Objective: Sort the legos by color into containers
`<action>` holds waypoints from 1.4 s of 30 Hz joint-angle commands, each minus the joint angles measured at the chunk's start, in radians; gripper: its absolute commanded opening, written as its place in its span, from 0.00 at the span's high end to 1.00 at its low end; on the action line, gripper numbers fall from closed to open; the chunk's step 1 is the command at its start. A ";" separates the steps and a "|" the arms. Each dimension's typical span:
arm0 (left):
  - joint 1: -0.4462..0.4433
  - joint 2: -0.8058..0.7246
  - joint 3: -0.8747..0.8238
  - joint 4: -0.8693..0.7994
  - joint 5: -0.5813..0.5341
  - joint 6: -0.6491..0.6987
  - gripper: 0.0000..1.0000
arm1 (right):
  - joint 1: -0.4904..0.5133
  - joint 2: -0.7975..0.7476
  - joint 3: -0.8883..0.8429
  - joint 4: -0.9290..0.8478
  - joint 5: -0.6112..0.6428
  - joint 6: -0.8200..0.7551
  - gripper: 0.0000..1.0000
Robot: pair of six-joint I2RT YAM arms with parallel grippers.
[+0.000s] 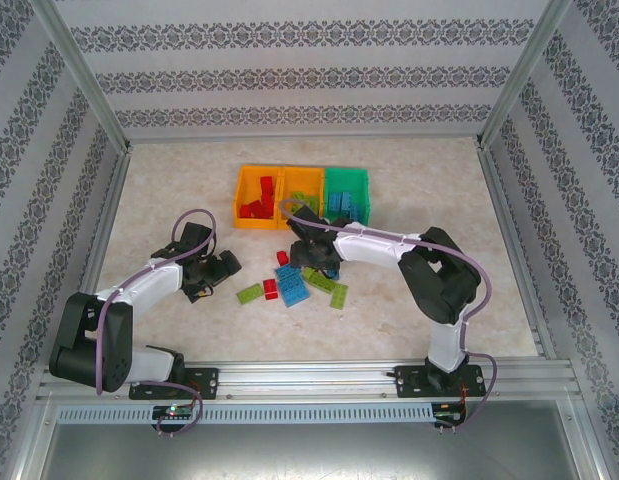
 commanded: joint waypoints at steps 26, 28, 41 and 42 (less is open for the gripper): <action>-0.019 0.015 -0.024 0.112 0.012 0.011 0.00 | -0.027 -0.009 0.148 0.020 -0.038 -0.098 0.59; -0.020 0.013 -0.025 0.109 0.007 0.006 0.00 | -0.033 -0.015 0.177 0.051 -0.058 -0.117 0.59; -0.020 0.003 -0.028 0.108 0.003 0.003 0.00 | -0.135 0.219 0.563 0.174 -0.316 -0.120 0.57; -0.020 0.003 -0.029 0.107 0.003 0.004 0.00 | -0.143 0.245 0.592 0.180 -0.335 -0.107 0.57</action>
